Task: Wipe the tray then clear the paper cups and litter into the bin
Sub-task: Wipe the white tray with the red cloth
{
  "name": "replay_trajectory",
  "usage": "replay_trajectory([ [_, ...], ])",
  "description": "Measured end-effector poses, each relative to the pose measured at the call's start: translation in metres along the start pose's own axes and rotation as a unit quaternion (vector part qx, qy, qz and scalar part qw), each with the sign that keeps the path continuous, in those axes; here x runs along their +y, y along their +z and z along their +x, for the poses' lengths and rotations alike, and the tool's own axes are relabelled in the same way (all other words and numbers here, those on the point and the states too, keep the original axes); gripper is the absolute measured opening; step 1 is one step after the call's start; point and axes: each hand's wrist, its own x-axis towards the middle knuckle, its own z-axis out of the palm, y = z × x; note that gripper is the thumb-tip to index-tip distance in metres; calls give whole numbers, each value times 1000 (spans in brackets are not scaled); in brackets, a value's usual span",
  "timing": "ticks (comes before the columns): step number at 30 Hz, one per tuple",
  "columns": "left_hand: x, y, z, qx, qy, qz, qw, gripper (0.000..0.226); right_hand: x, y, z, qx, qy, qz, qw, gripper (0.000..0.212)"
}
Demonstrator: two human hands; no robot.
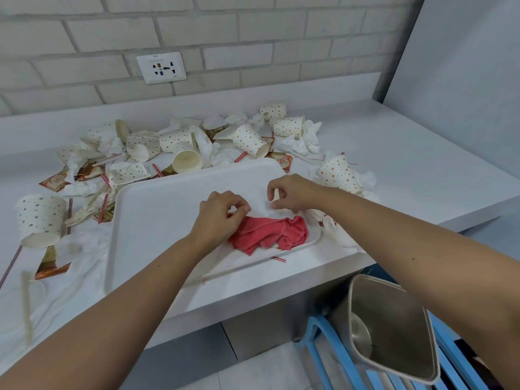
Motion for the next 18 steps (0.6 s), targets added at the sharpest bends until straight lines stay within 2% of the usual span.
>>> replay_trajectory([
  [3, -18, -12, -7, 41, -52, 33, 997, 17, -18, -4, -5, -146, -36, 10, 989, 35],
  [7, -43, -31, -15, 103, -126, 117, 980, 22, -26, -3, -5, -285, -17, -62, 956, 71],
  [10, -63, -48, -27, 140, -174, 196, 955, 22, -23, -1, -4, -298, -30, -113, 947, 84],
  [14, -84, -68, -42, 187, -267, 222, 919, 27, -20, 4, -5, -259, -72, -160, 950, 84],
  [18, -99, -80, -49, 198, -359, 108, 906, 45, -17, 5, -5, -257, -84, -162, 949, 84],
])
